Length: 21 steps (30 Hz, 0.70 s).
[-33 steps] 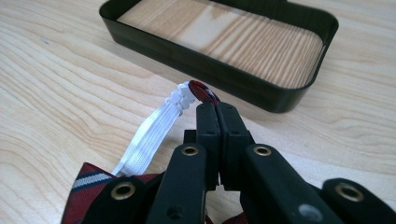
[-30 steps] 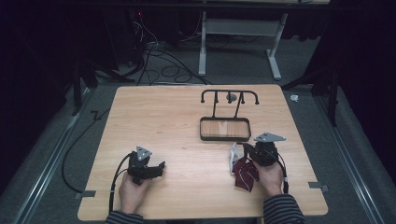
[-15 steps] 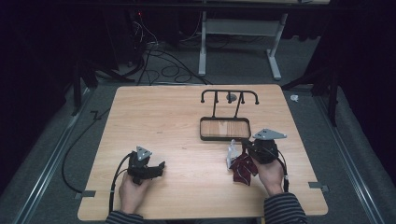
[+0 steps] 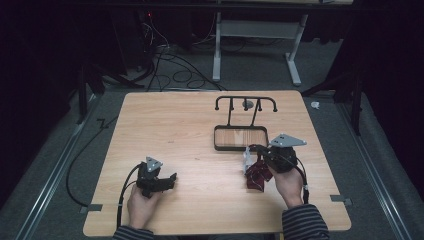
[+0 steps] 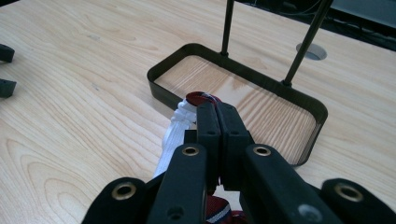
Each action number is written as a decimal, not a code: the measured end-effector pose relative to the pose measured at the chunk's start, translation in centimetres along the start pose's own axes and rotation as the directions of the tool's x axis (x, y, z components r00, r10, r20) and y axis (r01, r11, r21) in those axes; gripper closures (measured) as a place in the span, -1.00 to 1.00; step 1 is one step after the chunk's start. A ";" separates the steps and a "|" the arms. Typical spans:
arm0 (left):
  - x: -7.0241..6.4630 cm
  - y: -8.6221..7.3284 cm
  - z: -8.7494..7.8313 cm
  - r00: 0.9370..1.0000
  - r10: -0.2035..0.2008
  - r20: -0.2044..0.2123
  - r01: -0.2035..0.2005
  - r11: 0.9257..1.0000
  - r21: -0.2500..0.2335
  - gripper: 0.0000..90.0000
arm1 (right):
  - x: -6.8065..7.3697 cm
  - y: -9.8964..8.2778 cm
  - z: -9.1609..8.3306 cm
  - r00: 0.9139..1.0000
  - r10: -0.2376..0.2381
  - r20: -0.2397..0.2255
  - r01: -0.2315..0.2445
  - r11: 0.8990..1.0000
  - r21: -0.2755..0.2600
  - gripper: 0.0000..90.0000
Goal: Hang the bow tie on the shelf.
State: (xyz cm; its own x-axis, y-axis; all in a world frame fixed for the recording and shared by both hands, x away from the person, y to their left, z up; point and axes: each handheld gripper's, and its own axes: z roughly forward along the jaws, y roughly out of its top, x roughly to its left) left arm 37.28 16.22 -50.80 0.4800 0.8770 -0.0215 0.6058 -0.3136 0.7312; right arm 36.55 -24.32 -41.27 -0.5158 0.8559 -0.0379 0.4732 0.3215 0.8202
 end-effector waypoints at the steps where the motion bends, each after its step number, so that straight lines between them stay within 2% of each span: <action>1: 0.0 0.0 0.0 1.000 0.000 0.000 0.000 1.000 0.000 -0.61 | 0.0 0.3 -0.2 1.000 -0.007 0.000 0.007 1.000 -0.009 1.00; 10: 0.0 0.0 0.0 1.000 0.000 0.000 0.000 1.000 0.000 -0.61 | 0.2 1.7 -0.9 1.000 -0.023 0.000 0.023 0.999 -0.026 1.00; 21: 0.0 0.0 0.0 1.000 0.000 0.001 0.000 1.000 0.000 -0.61 | 0.7 3.8 -1.2 0.997 -0.076 0.009 0.077 0.996 -0.046 1.00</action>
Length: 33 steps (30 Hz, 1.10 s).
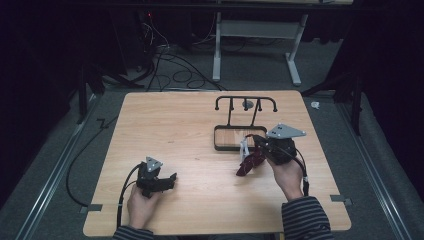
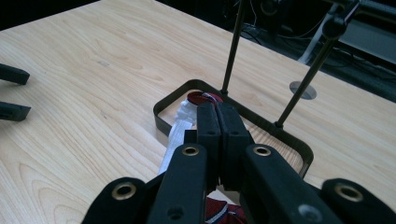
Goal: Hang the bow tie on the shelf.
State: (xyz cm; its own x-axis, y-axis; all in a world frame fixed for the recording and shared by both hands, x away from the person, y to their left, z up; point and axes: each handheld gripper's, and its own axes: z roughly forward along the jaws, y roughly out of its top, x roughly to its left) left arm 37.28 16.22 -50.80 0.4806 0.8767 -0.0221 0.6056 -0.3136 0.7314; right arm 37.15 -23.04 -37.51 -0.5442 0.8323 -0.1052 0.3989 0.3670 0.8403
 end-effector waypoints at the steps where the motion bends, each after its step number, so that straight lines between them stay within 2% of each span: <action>1: 0.0 0.0 0.0 1.000 0.000 0.000 0.000 1.000 0.000 -0.61 | 0.0 0.0 0.0 1.000 0.000 0.000 0.000 1.000 0.000 1.00; 25: 0.0 0.0 0.0 1.000 0.000 0.000 0.000 1.000 0.000 -0.61 | 0.0 3.5 0.3 0.999 -0.037 0.000 0.037 0.999 -0.038 1.00; 33: 0.0 0.0 0.0 1.000 0.001 0.000 -0.001 1.000 0.000 -0.61 | -0.2 4.8 0.5 0.999 -0.048 0.014 0.048 0.998 -0.039 1.00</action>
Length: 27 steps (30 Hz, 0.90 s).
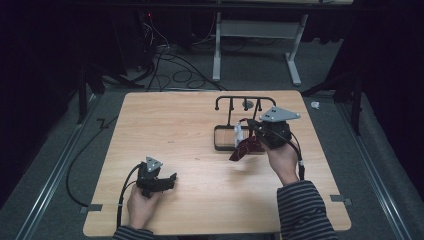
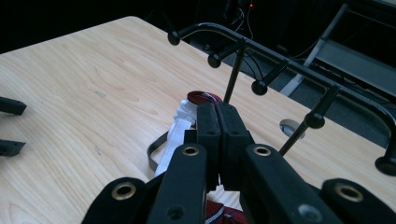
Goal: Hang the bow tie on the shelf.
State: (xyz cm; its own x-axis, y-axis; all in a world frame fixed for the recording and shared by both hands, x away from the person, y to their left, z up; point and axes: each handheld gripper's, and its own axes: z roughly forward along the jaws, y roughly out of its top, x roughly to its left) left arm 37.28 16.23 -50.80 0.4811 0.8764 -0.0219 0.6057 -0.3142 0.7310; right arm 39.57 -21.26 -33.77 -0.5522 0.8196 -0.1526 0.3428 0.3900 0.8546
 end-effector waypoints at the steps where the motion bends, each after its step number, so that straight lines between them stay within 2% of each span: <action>1: 0.0 0.0 0.0 1.000 0.000 0.000 0.000 1.000 0.000 -0.61 | -0.1 0.2 0.1 1.000 0.001 0.003 -0.001 1.000 0.001 1.00; 13: 0.0 0.0 0.0 1.000 0.000 0.000 0.000 1.000 0.000 -0.61 | -0.9 1.1 0.8 1.000 0.025 0.012 -0.025 1.000 0.004 1.00; 27: 0.0 0.0 0.0 1.000 0.000 0.001 0.000 1.000 0.002 -0.61 | -2.0 2.2 2.5 0.998 0.039 0.051 -0.041 0.999 0.023 1.00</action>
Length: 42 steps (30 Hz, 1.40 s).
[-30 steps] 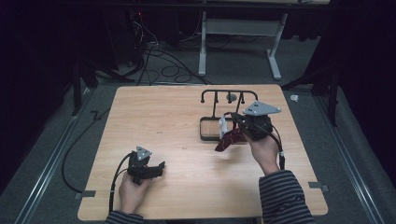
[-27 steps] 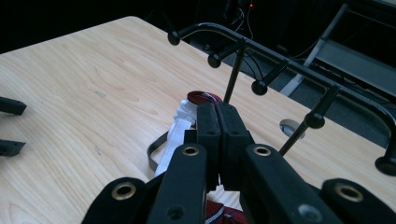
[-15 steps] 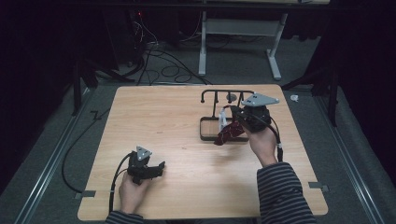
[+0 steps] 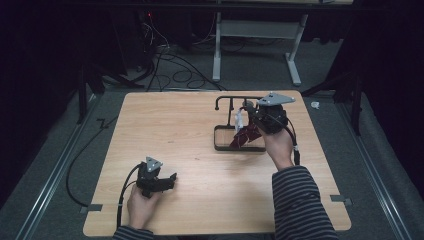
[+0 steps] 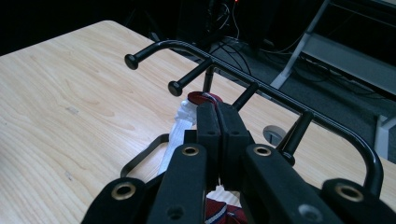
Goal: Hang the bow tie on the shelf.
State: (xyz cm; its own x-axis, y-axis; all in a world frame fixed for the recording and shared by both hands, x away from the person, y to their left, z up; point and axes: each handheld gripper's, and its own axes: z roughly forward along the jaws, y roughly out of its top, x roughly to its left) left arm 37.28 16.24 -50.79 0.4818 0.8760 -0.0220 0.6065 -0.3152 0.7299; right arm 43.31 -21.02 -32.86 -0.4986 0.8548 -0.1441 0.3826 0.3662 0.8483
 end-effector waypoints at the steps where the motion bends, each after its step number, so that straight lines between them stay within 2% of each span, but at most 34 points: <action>1: 0.0 0.0 0.0 1.000 0.000 0.000 0.000 1.000 0.000 -0.61 | 0.0 0.1 0.1 1.000 -0.001 0.004 0.001 1.000 0.000 1.00; 12: 0.0 0.0 0.0 1.000 0.001 0.000 -0.001 1.000 0.001 -0.61 | -1.0 1.2 1.5 0.999 0.022 0.036 -0.023 0.999 0.028 1.00; 16: 0.0 0.0 0.0 1.000 0.002 0.000 -0.002 1.000 0.001 -0.61 | -1.1 1.4 1.9 0.999 0.017 0.043 -0.018 0.999 0.035 1.00; 29: 0.0 0.0 0.0 1.000 0.000 0.000 0.000 1.000 -0.001 -0.61 | -1.8 1.2 3.1 0.997 0.042 0.065 -0.047 0.996 0.074 0.99; 42: 0.0 0.0 0.0 1.000 0.001 0.001 -0.001 1.000 0.000 -0.61 | -1.8 1.1 2.9 0.996 0.049 0.076 -0.054 0.996 0.069 0.77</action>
State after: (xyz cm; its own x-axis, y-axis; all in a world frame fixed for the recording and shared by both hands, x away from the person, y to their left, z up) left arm 37.28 16.25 -50.79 0.4825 0.8756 -0.0219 0.6061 -0.3157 0.7300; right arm 46.92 -21.08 -33.14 -0.4191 0.8970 -0.1404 0.4616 0.3437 0.8178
